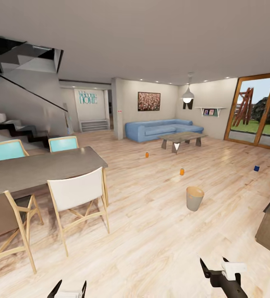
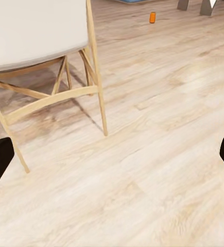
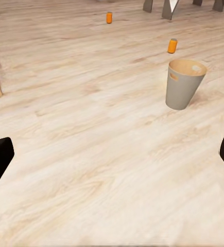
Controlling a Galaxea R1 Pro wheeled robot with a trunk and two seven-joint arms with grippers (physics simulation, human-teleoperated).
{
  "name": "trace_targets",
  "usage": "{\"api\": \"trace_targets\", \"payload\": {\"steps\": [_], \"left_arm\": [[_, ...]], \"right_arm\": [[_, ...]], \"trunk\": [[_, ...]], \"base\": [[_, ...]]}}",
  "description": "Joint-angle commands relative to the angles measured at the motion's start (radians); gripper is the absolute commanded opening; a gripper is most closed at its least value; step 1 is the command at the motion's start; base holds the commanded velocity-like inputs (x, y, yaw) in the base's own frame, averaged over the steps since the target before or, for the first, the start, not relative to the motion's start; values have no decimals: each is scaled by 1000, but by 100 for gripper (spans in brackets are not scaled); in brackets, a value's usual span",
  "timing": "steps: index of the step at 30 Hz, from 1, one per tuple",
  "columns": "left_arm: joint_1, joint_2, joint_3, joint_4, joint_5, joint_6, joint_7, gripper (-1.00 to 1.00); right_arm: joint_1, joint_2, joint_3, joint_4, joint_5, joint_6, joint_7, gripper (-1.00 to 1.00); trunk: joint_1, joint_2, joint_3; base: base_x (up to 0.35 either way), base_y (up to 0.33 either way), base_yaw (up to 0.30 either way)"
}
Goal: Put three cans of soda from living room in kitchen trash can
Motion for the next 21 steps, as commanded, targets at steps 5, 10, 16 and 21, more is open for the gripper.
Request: {"api": "trace_targets", "payload": {"steps": [5, 10, 16, 21], "left_arm": [[0, 0, 0, 0, 0, 0, 0, 100], [0, -1, 2, 0, -1, 1, 0, 100], [0, -1, 2, 0, 0, 1, 0, 100], [0, -1, 1, 0, 0, 2, 0, 100]], "right_arm": [[0, 0, 0, 0, 0, 0, 0, 100], [0, 0, 0, 0, 0, 0, 0, 100], [0, 0, -1, 0, 0, 0, 0, 100], [0, 0, -1, 0, 0, 0, 0, 100]], "trunk": [[-4, 7, -3], [-23, 42, 7], [-46, 84, 18], [-65, 119, 28]], "base": [[0, 0, -152], [0, 0, -152], [0, 0, -152], [0, 0, -152]]}}
